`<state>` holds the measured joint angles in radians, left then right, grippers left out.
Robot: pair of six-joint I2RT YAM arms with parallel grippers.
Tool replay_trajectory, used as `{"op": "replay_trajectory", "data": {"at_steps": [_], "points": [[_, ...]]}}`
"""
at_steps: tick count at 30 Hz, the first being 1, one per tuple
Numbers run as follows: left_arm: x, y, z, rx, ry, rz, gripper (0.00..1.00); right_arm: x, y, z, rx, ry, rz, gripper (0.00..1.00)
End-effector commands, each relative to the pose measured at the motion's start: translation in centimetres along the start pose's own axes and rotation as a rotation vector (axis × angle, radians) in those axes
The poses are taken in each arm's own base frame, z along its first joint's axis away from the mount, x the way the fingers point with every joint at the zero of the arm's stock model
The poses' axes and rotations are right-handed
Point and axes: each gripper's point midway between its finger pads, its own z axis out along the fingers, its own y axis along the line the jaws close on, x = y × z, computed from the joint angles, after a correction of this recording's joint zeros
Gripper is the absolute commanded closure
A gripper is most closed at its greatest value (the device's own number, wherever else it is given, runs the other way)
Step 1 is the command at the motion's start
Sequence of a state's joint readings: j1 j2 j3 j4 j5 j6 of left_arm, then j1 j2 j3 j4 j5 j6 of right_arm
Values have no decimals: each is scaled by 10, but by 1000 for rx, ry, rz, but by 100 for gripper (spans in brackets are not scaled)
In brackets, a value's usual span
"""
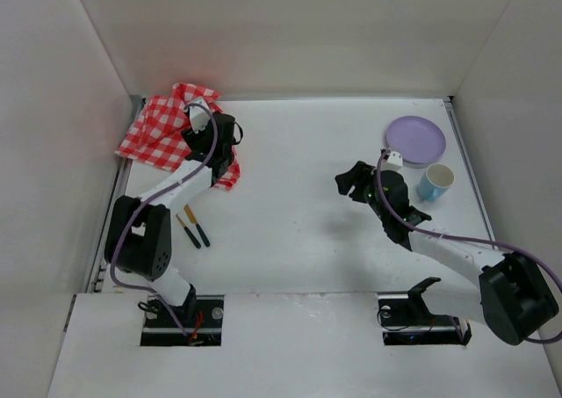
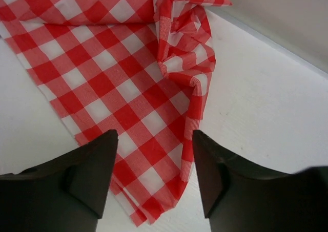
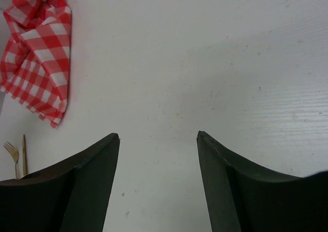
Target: Set the dinner table for one person
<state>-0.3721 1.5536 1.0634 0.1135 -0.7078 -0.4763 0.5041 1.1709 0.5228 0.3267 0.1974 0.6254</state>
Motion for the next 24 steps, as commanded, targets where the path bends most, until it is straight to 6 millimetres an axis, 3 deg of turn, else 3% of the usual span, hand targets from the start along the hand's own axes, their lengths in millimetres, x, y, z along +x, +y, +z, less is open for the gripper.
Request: {"op": "replay_trajectory", "data": {"at_steps": [1, 4, 7, 11, 18, 21, 24], "points": [[-12, -26, 18, 83, 21, -86, 38, -18, 13, -1, -57, -65, 20, 31], [-6, -38, 33, 89, 52, -60, 28, -16, 13, 1, -54, -60, 19, 30], [-2, -47, 44, 82, 64, -17, 26, -15, 14, 2, -56, -57, 15, 30], [7, -42, 67, 18, 90, 39, 27, -16, 14, 2, -57, -58, 15, 29], [26, -10, 102, -104, 121, 78, 34, -18, 12, 0, -55, -66, 21, 28], [34, -7, 112, -111, 138, 88, 37, -16, 12, 2, -53, -59, 17, 28], [42, -12, 119, -108, 153, 104, 48, -14, 12, 4, -51, -53, 14, 28]]}}
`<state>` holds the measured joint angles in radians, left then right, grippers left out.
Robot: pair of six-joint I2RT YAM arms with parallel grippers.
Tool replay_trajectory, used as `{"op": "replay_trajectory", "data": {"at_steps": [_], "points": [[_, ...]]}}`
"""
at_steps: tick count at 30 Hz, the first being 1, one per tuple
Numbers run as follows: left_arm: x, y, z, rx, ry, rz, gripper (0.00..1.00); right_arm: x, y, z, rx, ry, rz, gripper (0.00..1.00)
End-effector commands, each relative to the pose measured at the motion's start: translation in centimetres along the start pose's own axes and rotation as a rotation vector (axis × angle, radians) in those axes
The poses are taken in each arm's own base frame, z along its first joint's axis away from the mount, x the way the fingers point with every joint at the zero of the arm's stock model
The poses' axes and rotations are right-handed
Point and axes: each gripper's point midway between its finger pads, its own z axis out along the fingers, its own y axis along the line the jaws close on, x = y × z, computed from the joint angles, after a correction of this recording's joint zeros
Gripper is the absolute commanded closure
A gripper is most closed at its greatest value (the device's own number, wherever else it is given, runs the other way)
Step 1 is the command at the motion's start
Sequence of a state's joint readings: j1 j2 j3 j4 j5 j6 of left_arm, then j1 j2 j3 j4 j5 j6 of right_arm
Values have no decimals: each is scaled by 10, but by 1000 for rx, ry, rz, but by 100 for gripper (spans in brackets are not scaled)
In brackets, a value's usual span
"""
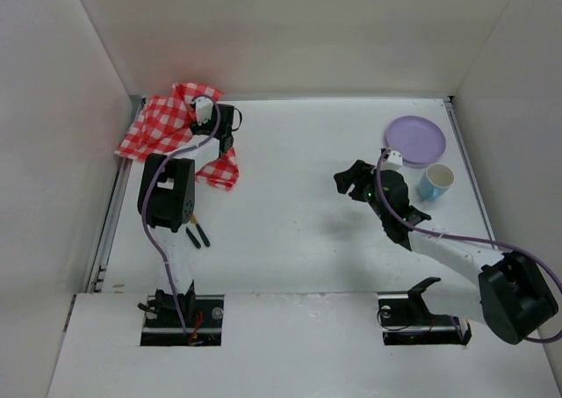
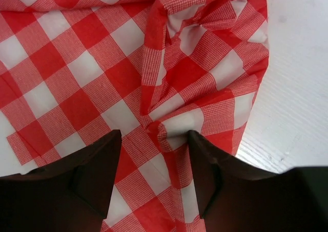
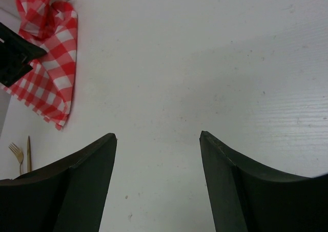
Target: Set the dinner table for one person
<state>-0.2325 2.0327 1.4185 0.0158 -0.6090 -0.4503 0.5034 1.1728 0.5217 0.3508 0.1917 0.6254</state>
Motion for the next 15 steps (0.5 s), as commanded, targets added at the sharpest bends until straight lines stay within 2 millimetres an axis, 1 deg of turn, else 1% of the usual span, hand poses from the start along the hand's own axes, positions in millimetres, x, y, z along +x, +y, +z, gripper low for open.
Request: {"op": "replay_trajectory", "data": {"at_steps": [1, 3, 5, 7, 9, 11, 15], "points": [[-18, -15, -3, 30, -24, 2, 56, -9, 8, 4, -31, -35, 10, 28], [-10, -31, -7, 82, -7, 0, 71, -7, 7, 6, -30, -26, 9, 28], [1, -47, -13, 124, 12, -1, 79, -6, 9, 6, -35, -20, 8, 28], [9, -59, -20, 150, 22, -1, 84, -4, 9, 7, -36, -16, 9, 28], [20, -71, -31, 173, 33, -15, 89, -3, 7, 8, -30, -11, 8, 28], [28, -80, -44, 196, 38, -39, 91, -3, 7, 8, -27, -7, 7, 28], [45, -98, -73, 254, 72, -164, 94, -4, 9, 7, -32, -11, 8, 27]]}}
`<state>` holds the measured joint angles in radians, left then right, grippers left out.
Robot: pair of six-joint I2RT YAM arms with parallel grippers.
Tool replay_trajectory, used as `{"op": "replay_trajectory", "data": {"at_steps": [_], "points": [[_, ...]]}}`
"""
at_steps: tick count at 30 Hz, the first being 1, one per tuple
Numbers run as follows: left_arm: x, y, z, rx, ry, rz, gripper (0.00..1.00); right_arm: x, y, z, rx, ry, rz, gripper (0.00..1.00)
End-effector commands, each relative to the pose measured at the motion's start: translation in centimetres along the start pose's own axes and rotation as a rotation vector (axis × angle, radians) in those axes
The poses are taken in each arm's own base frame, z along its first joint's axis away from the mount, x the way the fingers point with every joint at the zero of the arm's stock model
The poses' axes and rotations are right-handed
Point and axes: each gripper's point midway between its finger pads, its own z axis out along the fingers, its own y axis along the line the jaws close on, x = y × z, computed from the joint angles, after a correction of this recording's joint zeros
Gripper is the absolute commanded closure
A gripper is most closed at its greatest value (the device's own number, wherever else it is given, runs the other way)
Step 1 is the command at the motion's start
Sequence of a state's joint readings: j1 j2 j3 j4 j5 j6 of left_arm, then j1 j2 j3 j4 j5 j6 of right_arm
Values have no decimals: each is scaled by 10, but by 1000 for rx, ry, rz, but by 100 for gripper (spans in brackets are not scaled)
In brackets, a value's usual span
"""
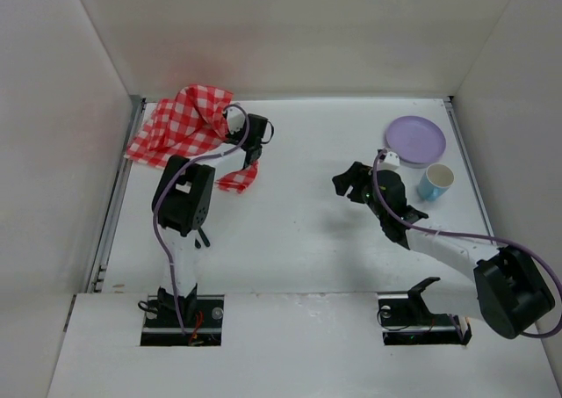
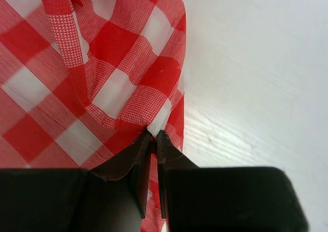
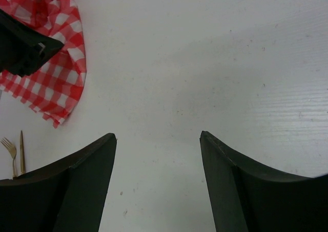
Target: Set the dinner table for one person
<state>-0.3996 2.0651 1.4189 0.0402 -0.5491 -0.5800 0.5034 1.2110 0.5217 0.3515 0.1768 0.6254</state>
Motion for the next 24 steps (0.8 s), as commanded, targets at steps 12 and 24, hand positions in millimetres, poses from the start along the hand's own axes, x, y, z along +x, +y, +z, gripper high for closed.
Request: {"op": "replay_trajectory", "data": {"at_steps": [12, 24], "points": [[26, -109, -99, 282, 44, -314, 96, -27, 15, -7, -51, -73, 24, 26], [41, -124, -133, 335, 50, -427, 92, -10, 13, 3, -30, -3, 67, 65]]}}
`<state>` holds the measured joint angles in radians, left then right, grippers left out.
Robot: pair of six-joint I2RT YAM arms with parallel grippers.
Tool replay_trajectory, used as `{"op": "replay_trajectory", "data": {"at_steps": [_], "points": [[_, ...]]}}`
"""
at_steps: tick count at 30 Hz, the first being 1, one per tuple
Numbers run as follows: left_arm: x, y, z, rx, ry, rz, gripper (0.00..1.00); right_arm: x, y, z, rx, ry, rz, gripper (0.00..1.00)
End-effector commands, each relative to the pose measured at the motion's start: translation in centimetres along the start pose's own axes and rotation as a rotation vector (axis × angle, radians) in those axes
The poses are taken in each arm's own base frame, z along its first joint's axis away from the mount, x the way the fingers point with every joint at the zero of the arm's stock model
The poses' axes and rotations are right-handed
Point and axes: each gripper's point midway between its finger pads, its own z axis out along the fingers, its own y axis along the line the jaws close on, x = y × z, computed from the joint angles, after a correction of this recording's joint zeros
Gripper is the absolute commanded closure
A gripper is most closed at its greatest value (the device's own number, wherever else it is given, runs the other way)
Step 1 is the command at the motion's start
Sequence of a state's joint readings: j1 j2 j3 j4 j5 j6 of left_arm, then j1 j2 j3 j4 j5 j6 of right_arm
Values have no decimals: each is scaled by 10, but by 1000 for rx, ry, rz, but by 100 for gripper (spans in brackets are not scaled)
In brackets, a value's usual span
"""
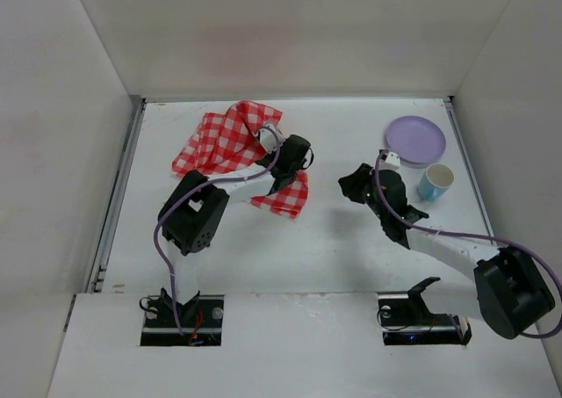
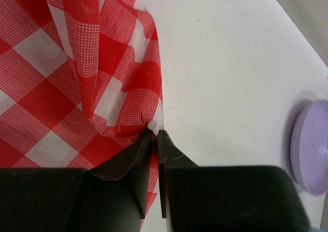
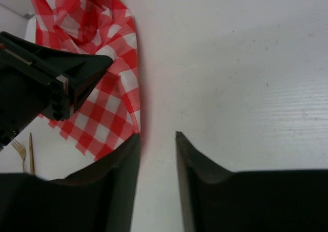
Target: Set the dinner table for one person
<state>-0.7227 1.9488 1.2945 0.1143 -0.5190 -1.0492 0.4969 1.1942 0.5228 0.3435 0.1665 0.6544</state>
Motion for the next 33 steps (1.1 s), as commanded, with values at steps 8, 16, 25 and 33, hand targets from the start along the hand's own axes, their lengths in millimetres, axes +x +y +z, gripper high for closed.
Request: {"op": "replay_trajectory", "data": {"at_steps": [8, 16, 25, 33], "points": [[-49, -28, -11, 83, -89, 13, 60, 29, 10, 22, -5, 106, 136, 50], [-80, -48, -27, 130, -162, 126, 45, 80, 24, 33, 1, 220, 234, 37], [-114, -43, -35, 122, -216, 140, 43, 100, 53, 43, -55, 274, 311, 40], [-170, -24, -29, 53, -281, 166, 43, 124, 58, 52, -19, 319, 381, 46]]}}
